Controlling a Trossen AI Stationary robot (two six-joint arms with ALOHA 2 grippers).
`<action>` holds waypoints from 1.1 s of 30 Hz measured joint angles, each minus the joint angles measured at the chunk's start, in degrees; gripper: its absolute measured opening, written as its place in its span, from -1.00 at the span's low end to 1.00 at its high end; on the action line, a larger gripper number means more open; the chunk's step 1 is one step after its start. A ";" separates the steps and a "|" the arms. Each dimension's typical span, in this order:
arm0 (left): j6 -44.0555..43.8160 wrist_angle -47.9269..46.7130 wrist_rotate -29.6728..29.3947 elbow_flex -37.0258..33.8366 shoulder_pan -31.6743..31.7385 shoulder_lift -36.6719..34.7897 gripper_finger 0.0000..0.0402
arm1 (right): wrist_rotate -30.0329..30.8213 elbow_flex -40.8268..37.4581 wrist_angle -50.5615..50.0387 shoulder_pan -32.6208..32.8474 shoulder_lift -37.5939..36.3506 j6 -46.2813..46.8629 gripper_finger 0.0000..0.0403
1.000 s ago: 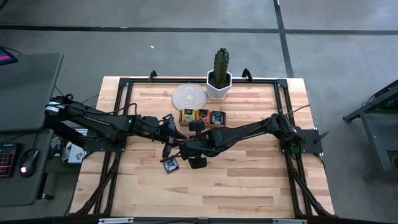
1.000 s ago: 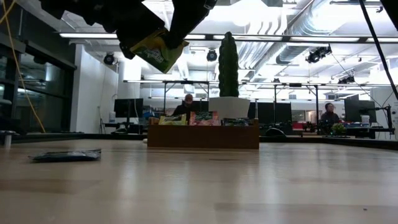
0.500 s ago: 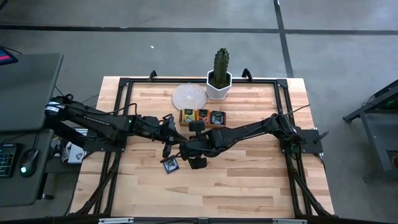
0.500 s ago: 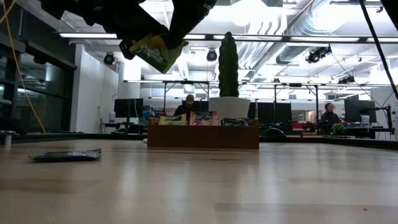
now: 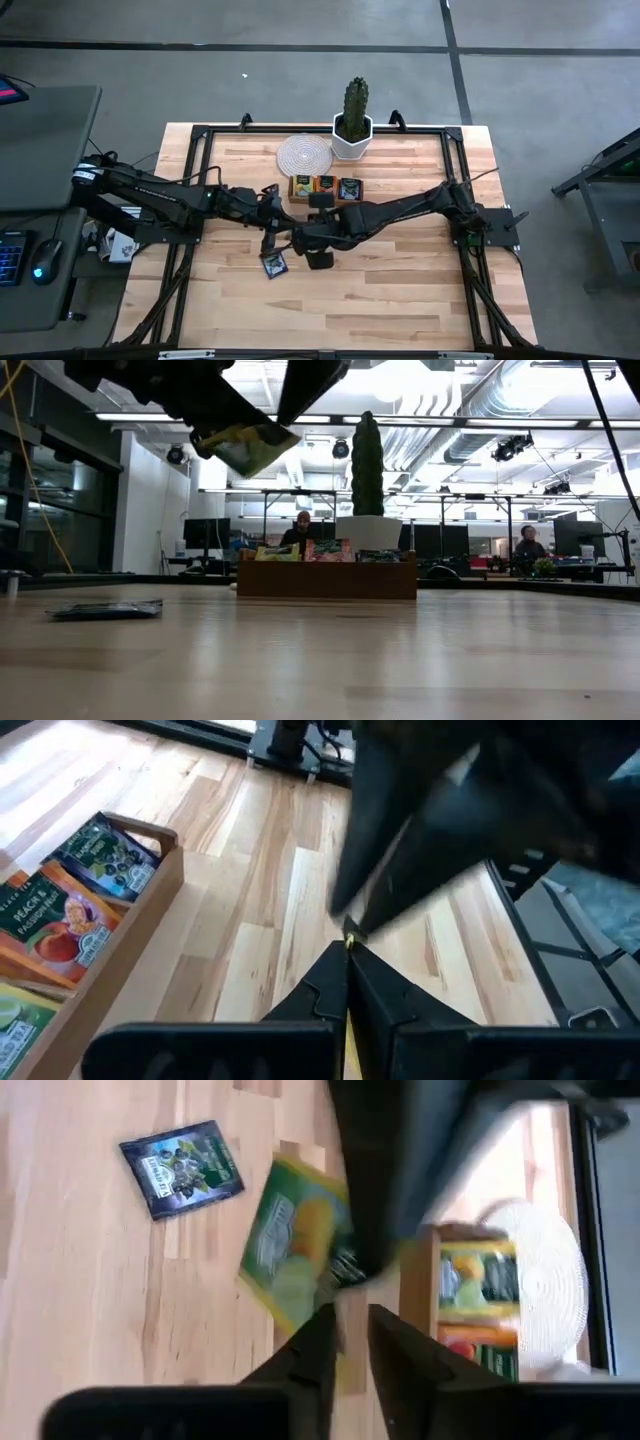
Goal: Pick & Place Tea
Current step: Put the yellow tea bag into the left section of the wooden organizer
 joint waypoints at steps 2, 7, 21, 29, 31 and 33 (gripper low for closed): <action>0.51 -0.73 -0.10 0.00 0.00 0.00 -1.00 | 0.74 0.02 -1.38 -0.42 -0.76 2.37 -0.63; 4.54 -4.10 -4.58 -0.07 0.64 -0.13 -1.00 | 0.02 0.06 -12.84 -1.69 -3.46 14.75 -0.39; 11.57 16.38 5.26 -6.29 21.27 -0.20 -1.00 | -0.36 -11.04 -15.80 5.75 -6.23 38.24 -0.16; 1.78 45.78 7.11 -21.95 29.20 -0.20 -1.00 | 3.45 -13.75 -12.97 10.66 -6.32 48.46 -0.16; 1.03 46.91 7.24 -23.80 30.07 -0.20 -1.00 | 3.48 -14.04 -12.44 11.26 -6.28 49.69 -0.16; 1.03 46.81 7.67 -24.38 30.41 -0.17 -1.00 | 3.77 -14.08 -12.23 11.60 -6.23 50.22 -0.16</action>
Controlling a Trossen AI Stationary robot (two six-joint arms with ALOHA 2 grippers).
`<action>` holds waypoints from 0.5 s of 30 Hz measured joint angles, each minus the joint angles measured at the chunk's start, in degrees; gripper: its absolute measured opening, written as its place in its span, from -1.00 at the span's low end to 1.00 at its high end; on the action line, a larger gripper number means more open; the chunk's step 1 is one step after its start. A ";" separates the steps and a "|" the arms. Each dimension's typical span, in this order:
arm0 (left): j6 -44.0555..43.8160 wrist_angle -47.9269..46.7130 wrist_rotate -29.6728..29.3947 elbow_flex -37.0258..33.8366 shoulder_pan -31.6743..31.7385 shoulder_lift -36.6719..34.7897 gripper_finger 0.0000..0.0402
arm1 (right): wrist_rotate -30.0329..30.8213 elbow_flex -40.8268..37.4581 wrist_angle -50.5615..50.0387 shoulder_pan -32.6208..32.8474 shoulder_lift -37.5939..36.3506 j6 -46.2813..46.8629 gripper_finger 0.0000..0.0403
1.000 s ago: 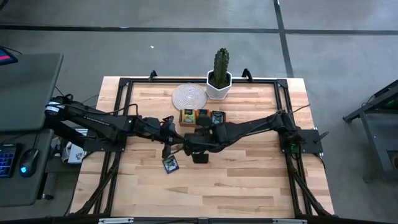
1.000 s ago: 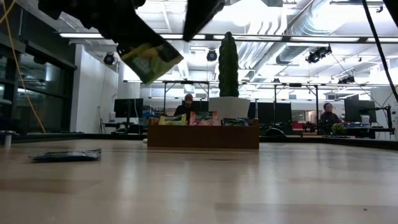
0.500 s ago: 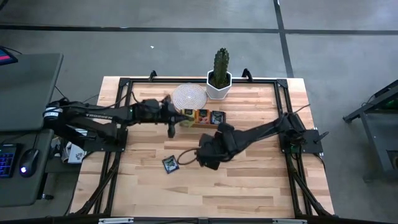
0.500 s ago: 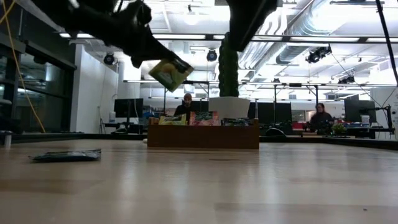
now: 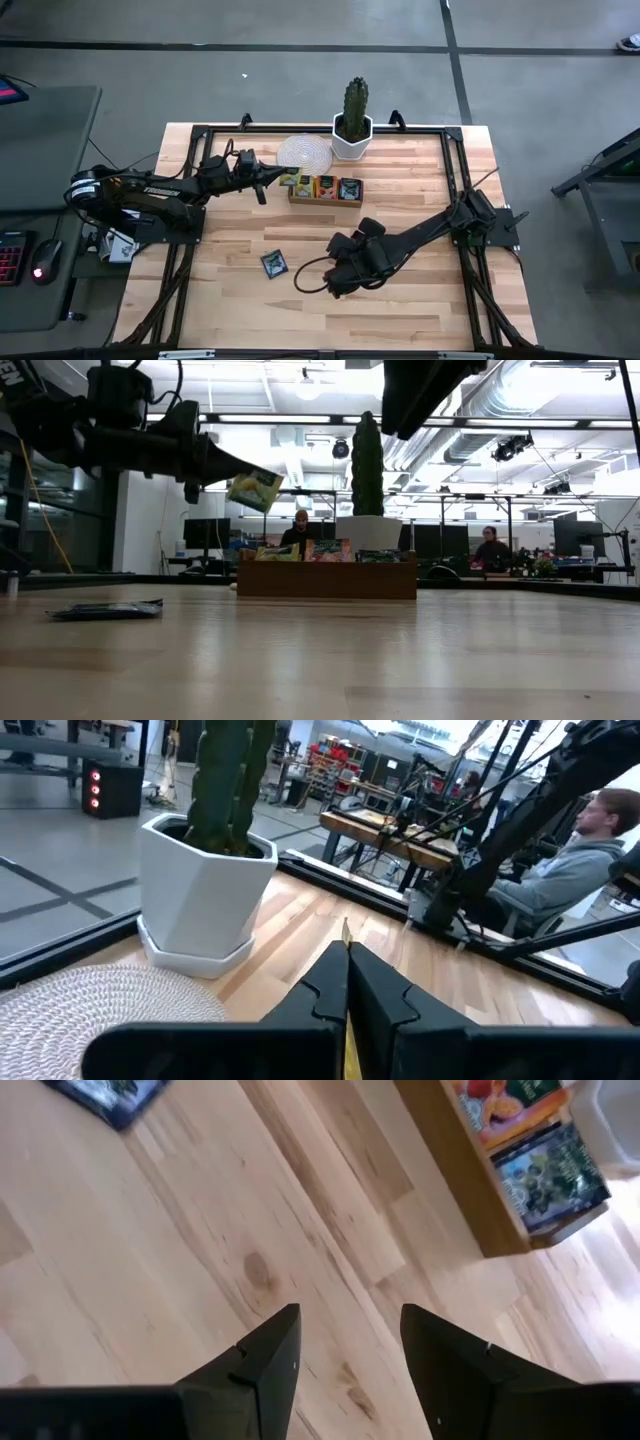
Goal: Pick & Place Tea
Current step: Put the yellow tea bag into the left section of the wooden organizer
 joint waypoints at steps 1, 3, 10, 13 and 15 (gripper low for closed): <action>-0.01 0.00 0.11 -0.02 -0.01 0.00 -1.00 | 0.39 0.02 0.45 0.02 -0.02 0.00 -0.16; 0.00 0.23 -0.09 0.07 -0.06 0.13 -1.00 | 1.28 0.04 1.45 0.01 -0.02 0.04 -0.16; -1.21 0.29 -1.11 1.72 -0.07 8.35 -1.00 | 1.57 0.04 3.64 -0.44 -0.02 0.02 -0.16; -1.68 0.57 -1.18 3.34 -0.07 12.91 -1.00 | 1.56 0.04 4.01 -0.55 -0.02 0.02 -0.16; -1.68 2.49 -0.65 4.49 -0.05 15.61 -1.00 | 1.15 0.04 3.99 -0.53 -0.02 0.02 -0.16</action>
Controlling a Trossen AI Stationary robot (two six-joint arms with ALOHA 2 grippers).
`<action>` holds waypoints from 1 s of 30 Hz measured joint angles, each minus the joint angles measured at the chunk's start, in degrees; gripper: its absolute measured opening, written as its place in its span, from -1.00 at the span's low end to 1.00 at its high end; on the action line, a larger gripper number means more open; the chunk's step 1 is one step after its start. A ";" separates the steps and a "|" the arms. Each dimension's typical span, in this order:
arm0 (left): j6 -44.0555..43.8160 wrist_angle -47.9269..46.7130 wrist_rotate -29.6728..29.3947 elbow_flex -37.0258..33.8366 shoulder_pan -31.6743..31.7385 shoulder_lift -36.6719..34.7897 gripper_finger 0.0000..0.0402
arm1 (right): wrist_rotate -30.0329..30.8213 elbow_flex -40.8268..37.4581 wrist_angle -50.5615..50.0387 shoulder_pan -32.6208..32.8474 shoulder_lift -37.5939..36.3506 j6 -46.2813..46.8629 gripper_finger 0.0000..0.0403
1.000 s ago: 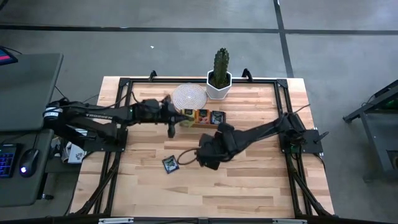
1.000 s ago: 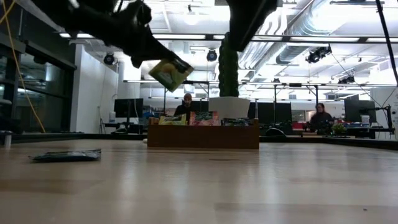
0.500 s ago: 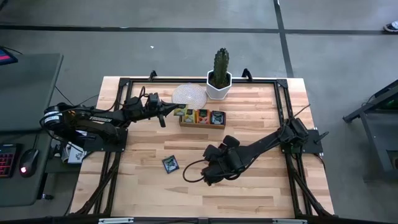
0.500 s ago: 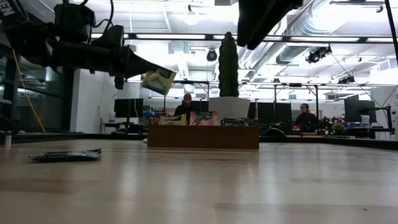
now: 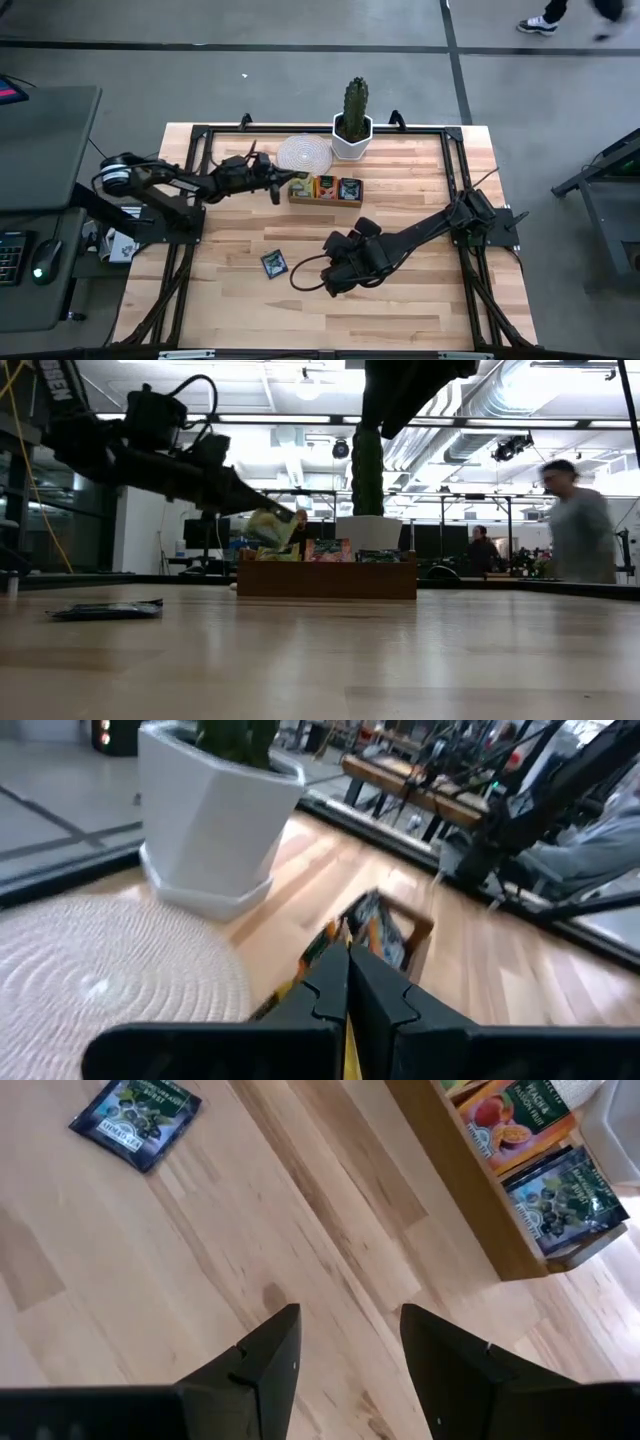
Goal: Pick & Place Tea
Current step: Put the yellow tea bag into the left section of the wooden organizer, then put the purple tea bag into the right section of the wooden organizer
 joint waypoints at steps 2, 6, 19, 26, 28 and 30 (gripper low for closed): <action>-0.26 1.66 0.09 1.15 -0.02 1.98 -1.00 | -0.50 0.00 0.04 0.02 0.00 0.00 -0.16; -0.85 1.24 0.41 3.62 -0.02 4.76 -1.00 | -0.74 0.00 0.09 0.07 0.00 0.00 -0.16; -3.45 0.23 -1.38 4.78 -0.02 8.54 -0.97 | -0.86 0.02 0.02 0.10 0.02 0.01 -0.16; -3.00 0.43 -1.04 4.78 -0.02 8.54 -0.68 | -0.45 0.02 0.00 0.10 0.02 -0.51 -0.16; -2.98 1.23 -0.36 4.78 -0.02 8.54 -0.56 | -0.36 0.02 0.00 0.09 0.02 -1.09 -0.16; -3.00 1.38 0.37 4.78 -0.02 8.52 -0.43 | -0.30 0.02 -0.01 0.11 0.02 -1.14 -0.16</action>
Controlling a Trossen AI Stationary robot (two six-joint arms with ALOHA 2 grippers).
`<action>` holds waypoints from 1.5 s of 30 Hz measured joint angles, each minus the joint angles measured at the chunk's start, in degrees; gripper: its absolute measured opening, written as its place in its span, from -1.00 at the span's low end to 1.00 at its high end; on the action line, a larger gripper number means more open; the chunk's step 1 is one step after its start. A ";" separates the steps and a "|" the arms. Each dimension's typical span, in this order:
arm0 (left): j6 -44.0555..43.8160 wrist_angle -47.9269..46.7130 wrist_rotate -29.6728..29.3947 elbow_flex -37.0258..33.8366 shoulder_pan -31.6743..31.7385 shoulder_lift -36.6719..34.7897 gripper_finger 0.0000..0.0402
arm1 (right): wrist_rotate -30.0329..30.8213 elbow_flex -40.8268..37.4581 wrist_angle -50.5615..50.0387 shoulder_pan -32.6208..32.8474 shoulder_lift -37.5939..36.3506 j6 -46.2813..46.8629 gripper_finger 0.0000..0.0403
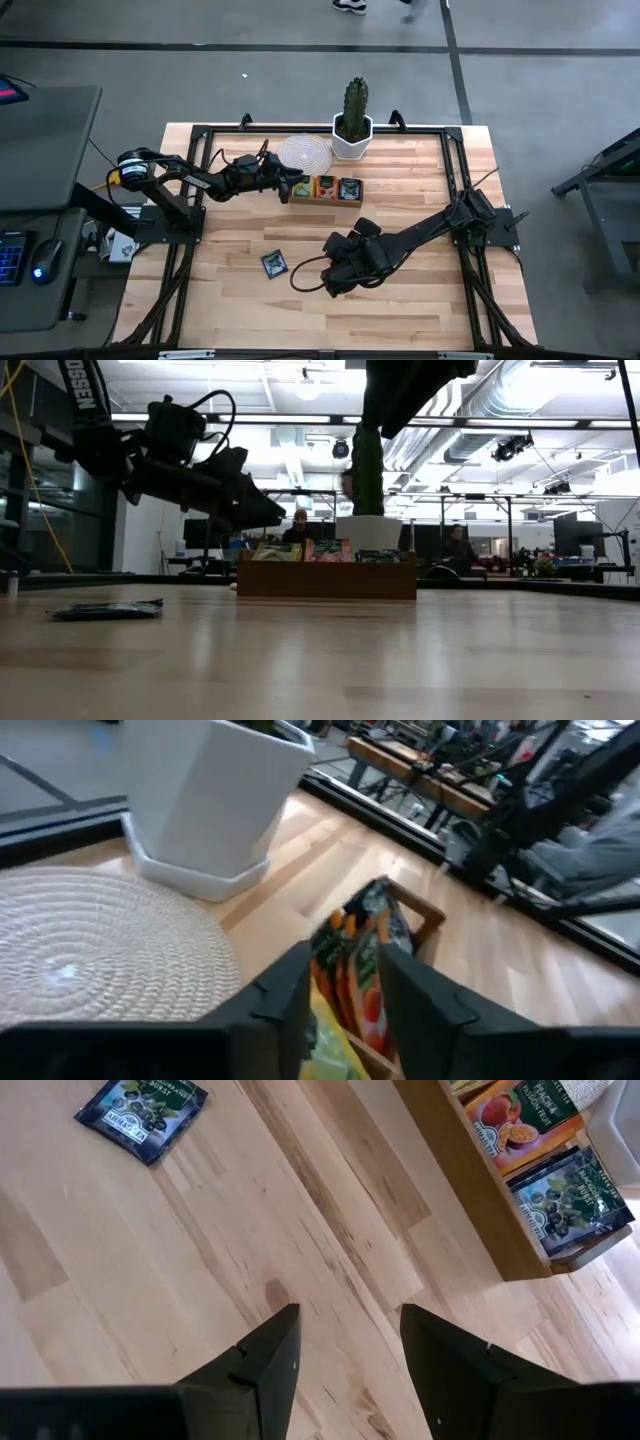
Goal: Pick & Place Tea
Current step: Put the purple tea bag into the right section of the wooden organizer
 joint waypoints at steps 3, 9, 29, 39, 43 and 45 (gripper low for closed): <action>0.00 0.70 2.88 0.00 0.04 -0.19 -0.29 | 0.06 0.00 0.04 -0.02 0.00 -0.47 -0.16; 0.21 1.98 9.98 -0.03 0.03 -3.99 -0.29 | 0.21 0.00 5.65 -0.48 0.00 -6.27 -0.16; -5.51 -18.62 15.09 -20.71 -13.10 -31.84 -0.70 | -12.92 -24.17 69.55 -5.60 1.04 -10.58 -0.97; -5.29 -24.11 8.16 -20.36 -18.48 -31.58 -0.70 | -20.45 -17.00 67.81 -8.38 9.86 -18.43 -0.99; -4.87 -25.87 7.26 -20.28 -18.42 -31.54 -0.70 | -23.43 -15.10 67.40 -9.92 13.34 -18.49 -1.00; -4.81 -25.93 7.16 -20.28 -18.40 -31.54 -0.70 | -25.40 -13.83 68.46 -10.47 14.73 -18.69 -1.00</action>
